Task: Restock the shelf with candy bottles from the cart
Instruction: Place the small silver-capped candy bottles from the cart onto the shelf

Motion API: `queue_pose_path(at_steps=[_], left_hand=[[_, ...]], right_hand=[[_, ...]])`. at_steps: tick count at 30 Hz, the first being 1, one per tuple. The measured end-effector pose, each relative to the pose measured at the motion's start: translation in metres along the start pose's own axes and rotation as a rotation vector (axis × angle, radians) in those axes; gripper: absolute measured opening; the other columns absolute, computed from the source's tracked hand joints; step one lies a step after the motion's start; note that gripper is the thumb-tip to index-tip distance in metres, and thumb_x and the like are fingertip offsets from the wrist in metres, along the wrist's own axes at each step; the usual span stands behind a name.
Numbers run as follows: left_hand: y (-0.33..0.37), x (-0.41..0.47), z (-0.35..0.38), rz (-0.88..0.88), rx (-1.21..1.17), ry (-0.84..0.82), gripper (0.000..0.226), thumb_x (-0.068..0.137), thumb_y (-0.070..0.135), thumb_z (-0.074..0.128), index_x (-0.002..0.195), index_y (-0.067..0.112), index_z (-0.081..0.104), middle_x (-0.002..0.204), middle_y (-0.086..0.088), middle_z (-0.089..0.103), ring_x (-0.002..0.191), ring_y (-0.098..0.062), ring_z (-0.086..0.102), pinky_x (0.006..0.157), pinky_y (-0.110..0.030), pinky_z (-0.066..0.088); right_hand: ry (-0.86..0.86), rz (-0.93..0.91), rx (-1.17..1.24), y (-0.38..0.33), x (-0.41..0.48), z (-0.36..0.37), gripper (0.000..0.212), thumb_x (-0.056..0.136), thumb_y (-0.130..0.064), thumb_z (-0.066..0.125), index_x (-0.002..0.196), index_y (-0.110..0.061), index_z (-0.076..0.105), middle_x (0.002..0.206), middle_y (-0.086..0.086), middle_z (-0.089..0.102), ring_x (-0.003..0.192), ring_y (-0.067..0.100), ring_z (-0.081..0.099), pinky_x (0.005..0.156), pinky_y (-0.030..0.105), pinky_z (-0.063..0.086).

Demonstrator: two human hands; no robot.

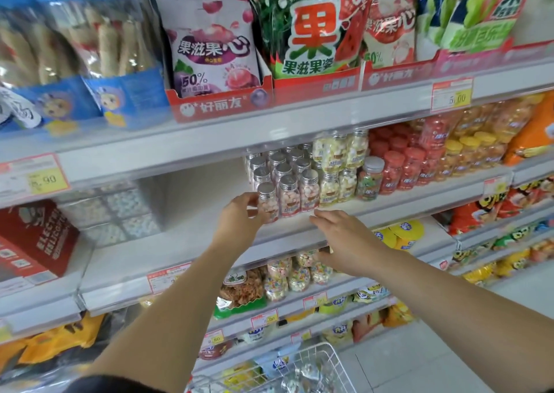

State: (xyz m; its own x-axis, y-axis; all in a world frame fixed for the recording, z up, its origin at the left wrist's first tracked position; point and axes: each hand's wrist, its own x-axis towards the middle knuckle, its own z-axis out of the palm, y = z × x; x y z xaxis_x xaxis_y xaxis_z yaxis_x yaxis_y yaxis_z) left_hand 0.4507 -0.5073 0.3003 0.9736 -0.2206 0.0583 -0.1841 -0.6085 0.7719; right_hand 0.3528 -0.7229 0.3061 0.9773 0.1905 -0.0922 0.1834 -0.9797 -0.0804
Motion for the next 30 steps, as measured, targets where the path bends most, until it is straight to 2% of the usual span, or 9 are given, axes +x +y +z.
queue_pose_path(at_steps=[2, 6, 10, 15, 20, 25, 28, 30], left_hand=[[0.001, -0.002, 0.001, -0.008, -0.025, 0.007, 0.043, 0.089, 0.021, 0.073, 0.128, 0.019, 0.057, 0.108, 0.013, 0.064, 0.092, -0.004, 0.066, 0.077, -0.023, 0.051], [0.003, -0.003, 0.003, 0.008, -0.001, 0.052, 0.039, 0.090, 0.022, 0.071, 0.126, 0.020, 0.055, 0.109, 0.011, 0.063, 0.091, -0.006, 0.067, 0.072, -0.028, 0.054], [0.007, -0.003, 0.006, 0.012, 0.013, 0.097, 0.033, 0.093, 0.024, 0.067, 0.124, 0.020, 0.055, 0.108, 0.010, 0.064, 0.085, -0.005, 0.067, 0.062, -0.021, 0.047], [0.012, -0.004, 0.007, 0.006, 0.023, 0.122, 0.028, 0.094, 0.024, 0.064, 0.121, 0.020, 0.055, 0.106, 0.010, 0.063, 0.082, -0.003, 0.066, 0.060, -0.019, 0.047], [0.011, -0.004, 0.008, -0.012, 0.021, 0.112, 0.028, 0.096, 0.027, 0.061, 0.122, 0.021, 0.052, 0.106, 0.011, 0.064, 0.083, -0.002, 0.066, 0.050, -0.022, 0.043], [0.011, -0.004, 0.009, -0.027, 0.000, 0.115, 0.029, 0.096, 0.028, 0.060, 0.123, 0.022, 0.051, 0.102, 0.016, 0.062, 0.085, -0.004, 0.067, 0.050, -0.024, 0.045], [0.009, -0.005, 0.009, -0.027, 0.010, 0.120, 0.032, 0.097, 0.031, 0.058, 0.126, 0.023, 0.049, 0.110, 0.011, 0.065, 0.088, -0.007, 0.068, 0.052, -0.026, 0.049], [0.008, -0.007, 0.008, -0.028, 0.010, 0.124, 0.040, 0.095, 0.029, 0.062, 0.132, 0.023, 0.048, 0.120, 0.007, 0.062, 0.095, -0.010, 0.066, 0.064, -0.029, 0.055]], right_hand=[[-0.005, 0.000, -0.011, -0.001, 0.000, -0.001, 0.078, 0.096, -0.047, 0.052, 0.157, -0.015, 0.016, 0.165, 0.002, 0.013, 0.149, 0.022, 0.017, 0.120, 0.037, 0.022], [-0.009, 0.002, -0.014, -0.004, -0.002, -0.003, 0.077, 0.096, -0.044, 0.053, 0.157, -0.015, 0.015, 0.165, 0.001, 0.011, 0.148, 0.022, 0.016, 0.118, 0.035, 0.023], [-0.020, 0.006, -0.019, -0.005, -0.003, -0.003, 0.078, 0.095, -0.043, 0.055, 0.157, -0.015, 0.015, 0.165, 0.001, 0.010, 0.148, 0.021, 0.015, 0.117, 0.037, 0.025], [-0.026, 0.010, -0.005, -0.005, -0.004, -0.003, 0.079, 0.095, -0.042, 0.056, 0.157, -0.016, 0.014, 0.165, 0.000, 0.008, 0.149, 0.021, 0.013, 0.116, 0.039, 0.029], [-0.024, 0.004, 0.000, -0.006, -0.004, -0.003, 0.078, 0.095, -0.040, 0.055, 0.157, -0.015, 0.013, 0.165, 0.001, 0.008, 0.149, 0.020, 0.012, 0.116, 0.038, 0.028], [-0.020, -0.003, -0.003, -0.006, -0.005, -0.002, 0.080, 0.095, -0.040, 0.056, 0.157, -0.016, 0.012, 0.165, 0.000, 0.006, 0.149, 0.020, 0.011, 0.116, 0.037, 0.027], [-0.011, 0.001, 0.005, -0.005, -0.005, -0.001, 0.080, 0.095, -0.040, 0.056, 0.157, -0.016, 0.011, 0.165, 0.000, 0.005, 0.150, 0.020, 0.010, 0.117, 0.037, 0.026], [-0.018, 0.004, 0.022, -0.005, -0.005, 0.000, 0.081, 0.096, -0.041, 0.056, 0.158, -0.016, 0.010, 0.166, 0.000, 0.001, 0.151, 0.019, 0.007, 0.119, 0.037, 0.025]])
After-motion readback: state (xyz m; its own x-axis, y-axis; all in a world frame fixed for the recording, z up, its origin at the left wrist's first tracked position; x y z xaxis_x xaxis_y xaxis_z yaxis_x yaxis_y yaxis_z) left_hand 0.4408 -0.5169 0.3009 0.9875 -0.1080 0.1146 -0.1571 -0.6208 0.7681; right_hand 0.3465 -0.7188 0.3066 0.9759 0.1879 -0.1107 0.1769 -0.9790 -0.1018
